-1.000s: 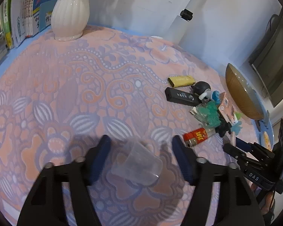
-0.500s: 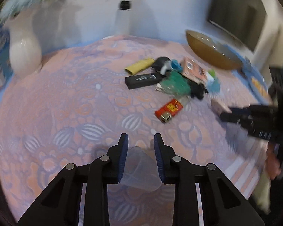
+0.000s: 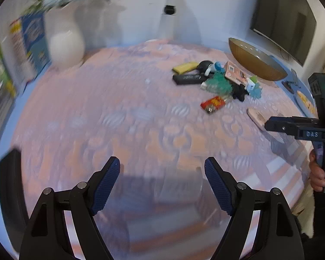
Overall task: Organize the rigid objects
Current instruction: 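Grasp the clear cup with the left gripper while the right grasps the pink soap, then carry the cup and soap into the brown bowl and open both grippers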
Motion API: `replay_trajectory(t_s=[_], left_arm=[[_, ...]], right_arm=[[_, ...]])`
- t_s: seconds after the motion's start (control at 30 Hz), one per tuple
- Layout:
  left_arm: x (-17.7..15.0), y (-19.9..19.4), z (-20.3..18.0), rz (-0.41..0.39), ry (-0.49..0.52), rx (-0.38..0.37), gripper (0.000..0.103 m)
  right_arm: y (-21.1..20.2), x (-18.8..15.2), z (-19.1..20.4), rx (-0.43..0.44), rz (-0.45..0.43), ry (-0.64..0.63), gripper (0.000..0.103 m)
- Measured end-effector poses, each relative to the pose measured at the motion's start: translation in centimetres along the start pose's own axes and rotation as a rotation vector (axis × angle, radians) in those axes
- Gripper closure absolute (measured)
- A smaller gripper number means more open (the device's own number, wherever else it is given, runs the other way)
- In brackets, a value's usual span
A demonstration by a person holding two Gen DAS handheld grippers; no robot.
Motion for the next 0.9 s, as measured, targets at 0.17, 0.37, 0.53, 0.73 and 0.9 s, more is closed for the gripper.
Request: replay_trajectory(t_s=[0.17,0.37,0.53,0.73,0.9], left_arm=[[-2.4,-0.5,-0.2,-0.001,-0.055,-0.009,0.024],[-1.7,0.8,-1.0,-0.012,-0.057,0.019,0.051],[-1.0,1.3,-2.7,-0.026,-0.013,0.074,0.068],[2.2,-0.6,-5.8,-0.104,0.068,0.036,0.069],[7.8,-2.3,-10.9,-0.171,0.175,-0.03,0.069]], right_arm=[[0.2,-0.1,0.6,-0.016,-0.008,-0.022,0.042],[1.1,1.1,1.4,-0.07,0.004,-0.063,0.042],[1.7,1.3,2.3,-0.174,-0.021,-0.104,0.069],[-0.2,1.6,0.8,-0.094,-0.076,-0.076,0.069],[-4.8,2.3,-2.2,-0.118,-0.182,-0.033,0.069]])
Point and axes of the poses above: each gripper's, at about its wrist camera, not at the fingertips, and y roughly the way its jaws point, z to its left, x to its top, the point moved 4 cm from there along y, roughly the way its jaws point, and after that the axes turned 13 degrees about z, right-handed, at the moved point
